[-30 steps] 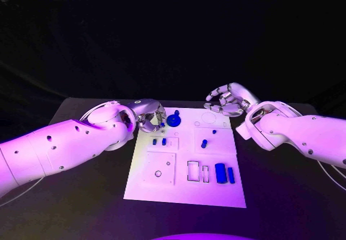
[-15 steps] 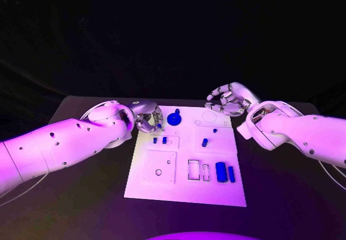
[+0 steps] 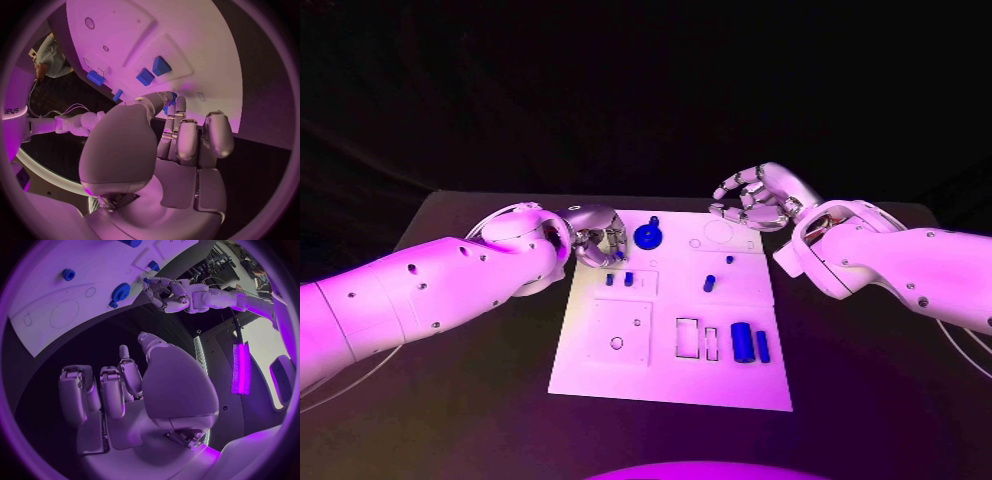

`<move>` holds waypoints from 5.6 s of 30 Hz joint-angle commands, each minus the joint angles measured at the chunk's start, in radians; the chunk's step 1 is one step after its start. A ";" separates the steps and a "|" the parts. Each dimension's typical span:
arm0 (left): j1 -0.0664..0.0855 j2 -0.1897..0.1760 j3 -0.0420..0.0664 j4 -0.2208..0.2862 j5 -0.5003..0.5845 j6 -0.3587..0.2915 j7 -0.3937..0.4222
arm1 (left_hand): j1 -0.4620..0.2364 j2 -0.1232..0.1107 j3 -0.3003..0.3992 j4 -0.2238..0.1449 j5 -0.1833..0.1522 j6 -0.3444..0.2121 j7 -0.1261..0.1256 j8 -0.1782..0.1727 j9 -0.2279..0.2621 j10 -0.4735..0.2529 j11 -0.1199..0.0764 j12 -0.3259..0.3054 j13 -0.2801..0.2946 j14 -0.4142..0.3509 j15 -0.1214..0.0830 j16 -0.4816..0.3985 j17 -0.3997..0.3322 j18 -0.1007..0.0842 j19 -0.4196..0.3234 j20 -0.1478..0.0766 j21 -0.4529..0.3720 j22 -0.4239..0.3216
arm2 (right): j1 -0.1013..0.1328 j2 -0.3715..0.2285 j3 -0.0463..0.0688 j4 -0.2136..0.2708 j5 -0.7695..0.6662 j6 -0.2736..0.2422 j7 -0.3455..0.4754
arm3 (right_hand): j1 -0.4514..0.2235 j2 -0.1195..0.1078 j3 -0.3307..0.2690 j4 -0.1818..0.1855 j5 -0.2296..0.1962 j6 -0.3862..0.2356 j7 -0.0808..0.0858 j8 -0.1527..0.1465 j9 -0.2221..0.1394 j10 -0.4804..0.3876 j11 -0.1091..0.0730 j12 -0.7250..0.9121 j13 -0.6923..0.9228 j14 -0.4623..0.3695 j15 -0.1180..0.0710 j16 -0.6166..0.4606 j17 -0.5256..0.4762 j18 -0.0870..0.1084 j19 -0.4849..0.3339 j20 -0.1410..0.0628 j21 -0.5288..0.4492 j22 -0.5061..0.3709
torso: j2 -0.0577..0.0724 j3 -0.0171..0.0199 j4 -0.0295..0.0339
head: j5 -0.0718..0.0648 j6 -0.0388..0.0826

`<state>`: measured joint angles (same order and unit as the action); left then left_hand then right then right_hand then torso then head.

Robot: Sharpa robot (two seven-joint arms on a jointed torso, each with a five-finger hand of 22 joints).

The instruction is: Assemble the parts on the task board

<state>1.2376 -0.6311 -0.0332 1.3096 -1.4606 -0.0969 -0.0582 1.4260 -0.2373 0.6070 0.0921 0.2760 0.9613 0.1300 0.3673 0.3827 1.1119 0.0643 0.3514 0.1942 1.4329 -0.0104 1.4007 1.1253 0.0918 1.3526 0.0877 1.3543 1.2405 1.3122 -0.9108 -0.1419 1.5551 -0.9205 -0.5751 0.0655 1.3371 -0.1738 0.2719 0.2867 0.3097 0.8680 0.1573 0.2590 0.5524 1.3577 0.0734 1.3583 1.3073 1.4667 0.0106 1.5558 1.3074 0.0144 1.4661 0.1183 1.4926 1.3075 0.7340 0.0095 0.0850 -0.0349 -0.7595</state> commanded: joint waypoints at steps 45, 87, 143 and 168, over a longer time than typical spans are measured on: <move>-0.001 0.026 -0.004 -0.021 0.010 0.018 0.008 | -0.011 0.002 0.000 0.000 -0.006 0.012 0.000 -0.006 0.002 0.011 0.001 -0.010 -0.002 -0.001 0.005 0.003 -0.002 -0.009 0.005 0.001 0.004 0.001 | -0.002 0.005 0.000 0.001 -0.010 0.010 0.006 | -0.010 0.004 0.011 -0.002 0.004 -0.002 -0.002 0.007 -0.002 -0.006 0.000 -0.003 0.034 0.090 -0.008 -0.007 0.211 0.009 0.050 -0.009 -0.005 0.204 | 0.000 -0.0002 -0.0010 | -0.003 -0.003; -0.001 0.029 -0.007 -0.018 0.015 0.028 0.011 | -0.017 -0.004 -0.003 -0.004 -0.012 -0.001 0.006 -0.029 -0.002 0.010 0.006 -0.037 -0.005 -0.003 0.008 0.003 -0.009 -0.010 0.003 0.002 0.002 0.000 | -0.002 0.004 0.000 -0.001 -0.010 0.010 0.006 | -0.010 0.004 0.011 -0.002 0.004 -0.002 -0.002 0.007 -0.002 -0.006 0.000 -0.003 0.034 0.090 -0.008 -0.007 0.211 0.009 0.050 -0.009 -0.005 0.204 | -0.001 0.0004 0.0009 | -0.006 -0.007; -0.001 -0.019 -0.003 0.002 0.074 -0.050 0.041 | -0.065 -0.047 -0.035 0.012 -0.011 -0.105 0.028 -0.136 -0.044 -0.108 0.051 -0.152 -0.035 -0.041 0.048 -0.013 -0.088 0.008 -0.049 0.038 -0.053 -0.074 | -0.002 0.002 0.000 -0.023 -0.020 0.026 0.009 | 0.008 -0.007 0.058 -0.007 -0.004 -0.018 -0.002 0.009 -0.006 -0.363 -0.001 -0.448 -0.378 0.052 -0.010 -0.073 0.088 0.042 -0.030 -0.014 -0.137 0.115 | -0.001 -0.0009 0.0003 | -0.006 -0.005; 0.004 -0.258 0.016 0.123 1.196 -0.161 0.391 | 0.025 0.107 -0.488 0.200 0.002 -0.039 0.054 -0.154 -0.086 -0.048 0.068 -0.049 -0.078 -0.503 0.094 -0.696 -0.793 0.094 -0.448 0.153 -1.036 -0.933 | -0.012 -0.052 -0.001 -0.007 -0.741 0.353 -0.189 | 0.066 -0.106 0.210 -0.086 -0.086 0.048 -0.007 -0.056 -0.059 -0.282 0.012 -1.097 -0.981 0.051 0.000 -0.100 0.053 0.043 -0.022 -0.010 -0.165 0.109 | -0.001 -0.0026 0.0003 | -0.063 0.017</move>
<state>1.2427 -0.8872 -0.0175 1.4194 -0.5169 -0.2339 0.2209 1.4451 -0.1294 0.1163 0.2920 0.2787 0.9191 0.1842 0.2115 0.2984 1.0624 0.1316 0.3005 0.1164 0.9288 0.0846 0.7110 0.3356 0.1703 0.9019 0.2396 0.3255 0.3123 1.3017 -0.9618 -0.1427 1.5416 -1.4560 -0.2981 -0.0438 1.4011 -0.2720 0.4817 0.2037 0.2206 0.9070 0.1507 0.2037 0.4940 1.0708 0.0862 0.2624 0.3283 1.4649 0.0157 1.4537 1.3077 0.0617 1.4403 0.1087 1.3246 1.3081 0.7330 0.0076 0.0855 -0.0916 -0.7434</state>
